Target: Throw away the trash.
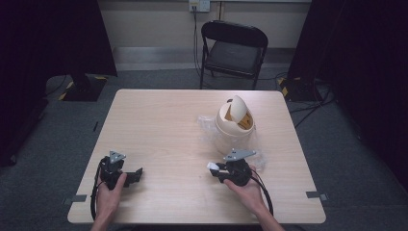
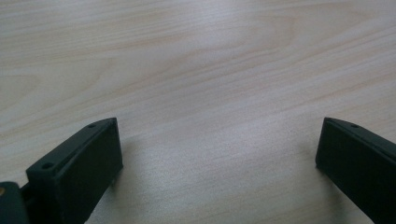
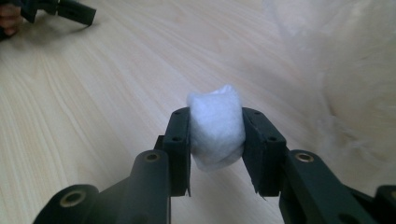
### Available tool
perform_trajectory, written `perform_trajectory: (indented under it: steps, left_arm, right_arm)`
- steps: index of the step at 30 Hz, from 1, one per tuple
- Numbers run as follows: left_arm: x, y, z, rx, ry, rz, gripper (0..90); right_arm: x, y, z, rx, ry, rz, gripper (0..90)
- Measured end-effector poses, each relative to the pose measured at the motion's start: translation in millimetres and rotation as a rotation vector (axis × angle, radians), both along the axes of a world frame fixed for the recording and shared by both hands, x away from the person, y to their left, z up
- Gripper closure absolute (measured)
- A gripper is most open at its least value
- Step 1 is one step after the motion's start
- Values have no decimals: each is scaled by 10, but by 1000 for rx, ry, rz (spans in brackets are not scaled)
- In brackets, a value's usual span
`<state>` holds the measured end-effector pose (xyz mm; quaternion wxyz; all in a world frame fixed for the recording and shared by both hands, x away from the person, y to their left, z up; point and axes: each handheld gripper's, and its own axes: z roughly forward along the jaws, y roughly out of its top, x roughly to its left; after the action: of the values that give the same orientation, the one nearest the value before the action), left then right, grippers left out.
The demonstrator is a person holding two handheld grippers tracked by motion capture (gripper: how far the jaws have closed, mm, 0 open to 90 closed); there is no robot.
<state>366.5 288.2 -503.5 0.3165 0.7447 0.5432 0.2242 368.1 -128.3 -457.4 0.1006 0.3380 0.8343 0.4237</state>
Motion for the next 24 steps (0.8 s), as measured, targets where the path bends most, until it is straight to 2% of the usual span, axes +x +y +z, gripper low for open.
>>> perform_trajectory:
  steps: [4, 11, 24]
  left_arm:
    - [0, 0, 0, 1, 0, 0, 0]
    - [0, 1, 0, 0, 0, -1, 0]
    - [-1, 1, -1, -1, -1, -1, 0]
  right_arm:
    - [2, -97, 58, 11, -10, -21, 652]
    - [4, -220, 103, 31, 3, -58, 655]
    - [-1, -437, 270, 62, -5, -104, 657]
